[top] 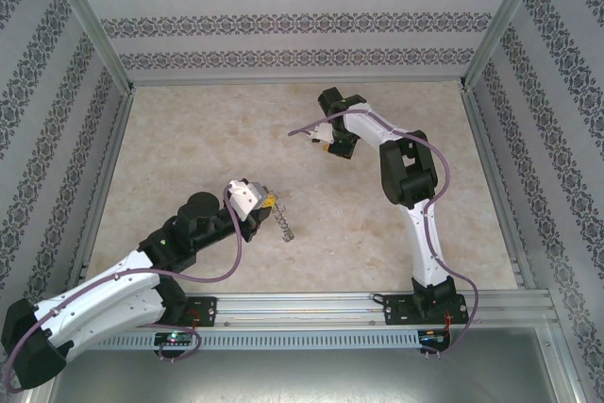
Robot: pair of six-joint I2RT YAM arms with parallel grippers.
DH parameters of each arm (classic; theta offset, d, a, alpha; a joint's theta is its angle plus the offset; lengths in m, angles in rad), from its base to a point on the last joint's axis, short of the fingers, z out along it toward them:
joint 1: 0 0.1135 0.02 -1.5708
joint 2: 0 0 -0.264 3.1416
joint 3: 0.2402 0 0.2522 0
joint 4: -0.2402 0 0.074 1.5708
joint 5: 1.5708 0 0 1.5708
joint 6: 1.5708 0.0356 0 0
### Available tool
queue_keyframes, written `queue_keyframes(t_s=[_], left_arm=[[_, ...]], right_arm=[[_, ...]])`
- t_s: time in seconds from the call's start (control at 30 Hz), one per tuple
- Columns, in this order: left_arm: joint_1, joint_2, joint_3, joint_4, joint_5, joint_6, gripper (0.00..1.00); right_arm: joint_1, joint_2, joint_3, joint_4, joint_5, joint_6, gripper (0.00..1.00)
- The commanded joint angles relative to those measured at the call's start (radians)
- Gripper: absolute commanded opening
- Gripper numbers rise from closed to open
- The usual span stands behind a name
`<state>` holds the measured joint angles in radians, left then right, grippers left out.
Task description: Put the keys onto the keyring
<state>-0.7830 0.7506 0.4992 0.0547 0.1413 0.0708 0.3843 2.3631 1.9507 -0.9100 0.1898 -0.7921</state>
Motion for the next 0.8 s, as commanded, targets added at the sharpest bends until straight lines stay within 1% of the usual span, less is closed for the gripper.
queue_keyframes(t_s=[0.0,0.07,0.1,0.3,0.77], left_arm=[[0.013,-0.020,-0.006,0.046,-0.006,0.018,0.00],[0.012,-0.019,-0.006,0.047,-0.005,0.018,0.00],[0.011,-0.020,-0.005,0.047,-0.006,0.019,0.00],[0.012,-0.022,-0.005,0.043,-0.008,0.017,0.00],[0.013,-0.028,-0.009,0.048,-0.009,0.018,0.00]], right_arm=[[0.013,0.019,0.021,-0.016,-0.032,0.002,0.04],[0.014,0.018,0.022,-0.021,-0.035,0.004,0.00],[0.014,0.016,0.023,-0.020,-0.039,0.006,0.00],[0.016,-0.004,0.015,-0.021,-0.065,0.021,0.00],[0.005,-0.118,-0.044,0.016,-0.226,0.104,0.00]])
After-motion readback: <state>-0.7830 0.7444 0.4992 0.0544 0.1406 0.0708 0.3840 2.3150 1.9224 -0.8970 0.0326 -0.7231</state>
